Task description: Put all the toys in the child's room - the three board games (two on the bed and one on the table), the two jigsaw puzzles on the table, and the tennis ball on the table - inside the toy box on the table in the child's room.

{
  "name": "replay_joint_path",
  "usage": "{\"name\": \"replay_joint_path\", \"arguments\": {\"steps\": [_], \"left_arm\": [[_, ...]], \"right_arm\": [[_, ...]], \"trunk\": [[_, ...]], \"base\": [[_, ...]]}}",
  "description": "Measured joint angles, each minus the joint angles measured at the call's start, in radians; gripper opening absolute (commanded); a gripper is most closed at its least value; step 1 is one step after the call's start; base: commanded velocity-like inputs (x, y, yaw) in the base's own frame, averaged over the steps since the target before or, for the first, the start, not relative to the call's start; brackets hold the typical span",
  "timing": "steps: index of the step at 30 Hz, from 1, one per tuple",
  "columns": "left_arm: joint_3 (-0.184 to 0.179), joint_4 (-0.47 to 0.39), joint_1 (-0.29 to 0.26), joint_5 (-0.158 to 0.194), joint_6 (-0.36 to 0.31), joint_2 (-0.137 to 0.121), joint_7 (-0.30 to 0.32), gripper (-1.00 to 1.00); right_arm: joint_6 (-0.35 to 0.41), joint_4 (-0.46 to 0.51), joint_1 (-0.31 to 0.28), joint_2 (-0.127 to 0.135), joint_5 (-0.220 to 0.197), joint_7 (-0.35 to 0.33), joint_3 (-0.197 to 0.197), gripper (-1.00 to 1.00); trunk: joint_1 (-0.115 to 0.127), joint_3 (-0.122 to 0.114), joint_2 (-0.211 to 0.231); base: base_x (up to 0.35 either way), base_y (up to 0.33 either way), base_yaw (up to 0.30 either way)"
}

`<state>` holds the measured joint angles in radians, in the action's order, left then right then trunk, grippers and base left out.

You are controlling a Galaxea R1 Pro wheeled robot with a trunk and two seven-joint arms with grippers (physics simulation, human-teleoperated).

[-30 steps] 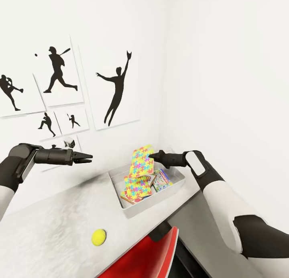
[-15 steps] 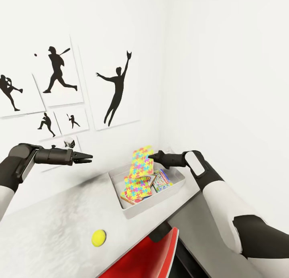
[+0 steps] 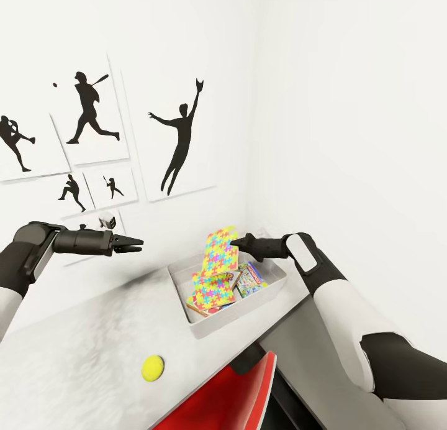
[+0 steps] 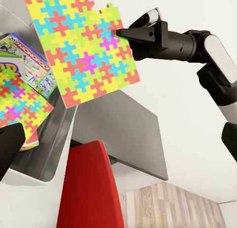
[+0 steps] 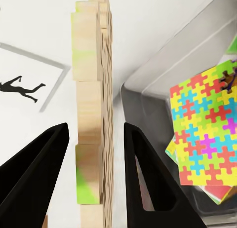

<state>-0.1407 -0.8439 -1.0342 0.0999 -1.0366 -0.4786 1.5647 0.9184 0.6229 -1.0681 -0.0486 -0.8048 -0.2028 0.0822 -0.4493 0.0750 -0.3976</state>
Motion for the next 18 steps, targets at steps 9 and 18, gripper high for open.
{"name": "replay_joint_path", "arguments": {"steps": [9,18], "left_arm": [[0.000,0.000,0.000,0.000,0.000,-0.001,0.000,1.00],[0.000,0.000,-0.001,0.002,0.000,-0.003,0.002,1.00]], "right_arm": [[0.000,0.000,0.000,0.000,0.001,0.000,-0.002,-1.00],[0.000,0.000,-0.001,0.003,-0.001,0.000,-0.005,-1.00]], "trunk": [[0.000,0.006,0.000],[0.000,0.021,0.000]], "base": [[0.000,0.000,0.000],[0.000,0.000,0.000]]}}
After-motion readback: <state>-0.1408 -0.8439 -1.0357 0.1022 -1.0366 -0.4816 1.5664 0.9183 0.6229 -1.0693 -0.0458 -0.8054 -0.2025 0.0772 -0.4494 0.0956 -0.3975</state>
